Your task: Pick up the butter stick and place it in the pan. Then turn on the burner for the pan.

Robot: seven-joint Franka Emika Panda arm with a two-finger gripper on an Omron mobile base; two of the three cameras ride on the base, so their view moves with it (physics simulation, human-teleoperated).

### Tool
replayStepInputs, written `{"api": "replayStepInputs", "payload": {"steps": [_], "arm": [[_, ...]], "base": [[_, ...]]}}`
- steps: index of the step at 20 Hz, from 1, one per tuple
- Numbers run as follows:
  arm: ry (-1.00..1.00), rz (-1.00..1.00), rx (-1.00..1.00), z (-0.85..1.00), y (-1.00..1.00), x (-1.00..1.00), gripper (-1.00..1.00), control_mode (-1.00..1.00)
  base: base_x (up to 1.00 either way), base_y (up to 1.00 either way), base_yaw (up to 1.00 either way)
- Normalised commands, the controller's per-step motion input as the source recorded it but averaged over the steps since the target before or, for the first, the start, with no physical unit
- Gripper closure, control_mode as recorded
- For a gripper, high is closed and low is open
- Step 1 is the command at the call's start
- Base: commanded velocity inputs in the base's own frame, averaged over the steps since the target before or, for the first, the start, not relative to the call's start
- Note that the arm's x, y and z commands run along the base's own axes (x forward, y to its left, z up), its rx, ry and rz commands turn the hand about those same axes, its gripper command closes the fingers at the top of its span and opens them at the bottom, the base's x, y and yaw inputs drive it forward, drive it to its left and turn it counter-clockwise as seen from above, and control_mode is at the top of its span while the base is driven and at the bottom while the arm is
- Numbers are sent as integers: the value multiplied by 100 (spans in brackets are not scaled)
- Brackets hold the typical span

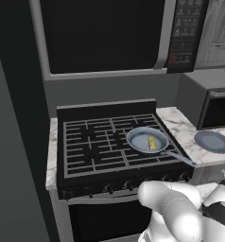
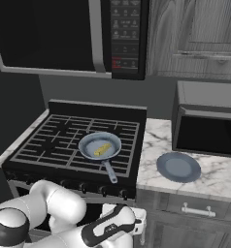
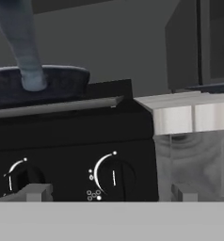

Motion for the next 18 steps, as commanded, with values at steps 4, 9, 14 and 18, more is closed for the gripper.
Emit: {"api": "replayStepInputs", "payload": {"steps": [4,9,14,18], "arm": [[0,0,0,0,8,10,-100,-100],[0,0,0,0,6,14,-100,-100],[0,0,0,0,0,14,-100,-100],[0,0,0,0,0,13,-100,-100]], "base": [[0,0,0],[0,0,0],[0,0,0],[0,0,0]]}}
